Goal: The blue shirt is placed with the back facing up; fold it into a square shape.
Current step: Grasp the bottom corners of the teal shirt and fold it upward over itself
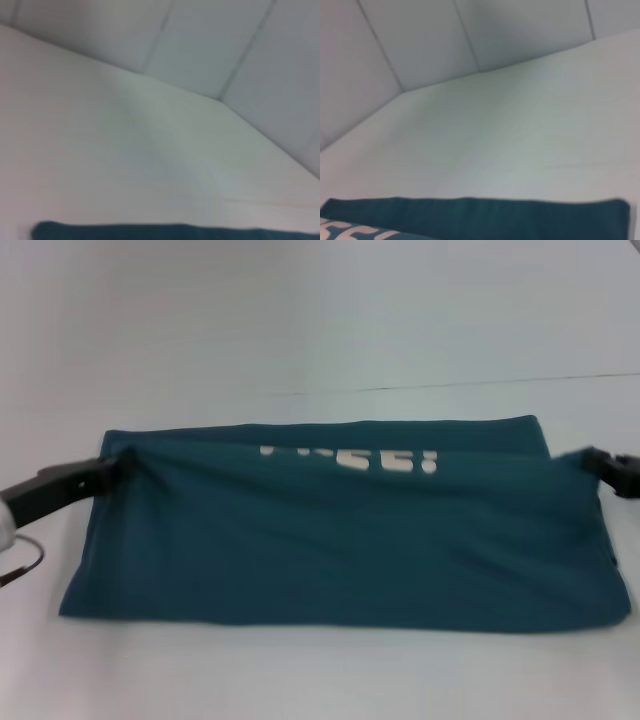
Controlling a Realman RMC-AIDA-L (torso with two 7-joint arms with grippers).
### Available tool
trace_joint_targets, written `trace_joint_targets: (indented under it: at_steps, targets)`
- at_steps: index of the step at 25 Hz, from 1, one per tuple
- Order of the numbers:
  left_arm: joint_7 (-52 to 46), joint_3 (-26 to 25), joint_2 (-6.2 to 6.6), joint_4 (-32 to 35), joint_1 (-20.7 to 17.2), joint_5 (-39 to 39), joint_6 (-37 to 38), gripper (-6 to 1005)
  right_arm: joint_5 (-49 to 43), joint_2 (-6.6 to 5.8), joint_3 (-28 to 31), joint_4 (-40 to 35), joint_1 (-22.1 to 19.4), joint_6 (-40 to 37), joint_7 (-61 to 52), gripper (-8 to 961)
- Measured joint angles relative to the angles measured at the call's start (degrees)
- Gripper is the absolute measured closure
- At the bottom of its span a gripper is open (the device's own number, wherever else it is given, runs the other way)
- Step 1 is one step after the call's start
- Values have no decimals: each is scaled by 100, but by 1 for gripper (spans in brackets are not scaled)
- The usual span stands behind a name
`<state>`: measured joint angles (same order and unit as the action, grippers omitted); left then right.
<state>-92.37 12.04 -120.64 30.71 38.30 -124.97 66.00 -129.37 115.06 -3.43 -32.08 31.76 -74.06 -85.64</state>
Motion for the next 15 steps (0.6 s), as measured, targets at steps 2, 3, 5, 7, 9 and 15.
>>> trace_joint_targets:
  at_steps: [2, 3, 5, 7, 9, 15]
  targets:
    - [186, 9, -84, -116, 155, 191, -504, 967, 70, 12, -12, 199, 183, 467, 175, 920]
    - [270, 8, -114, -156, 211, 284, -703, 967, 103, 21, -31, 289, 274, 668, 249, 920]
    - [457, 8, -167, -272, 343, 485, -1109, 967, 189, 46, -93, 448, 458, 1139, 406, 920]
    - [645, 8, -198, -415, 462, 657, -1470, 967, 369, 85, -177, 584, 625, 1588, 608, 920]
    - [878, 8, -232, -528, 565, 872, -1790, 968, 641, 124, -277, 692, 769, 1956, 867, 919]
    - [1615, 9, -315, -670, 857, 1554, -2307, 968, 1377, 189, -668, 773, 1077, 2713, 1295, 919]
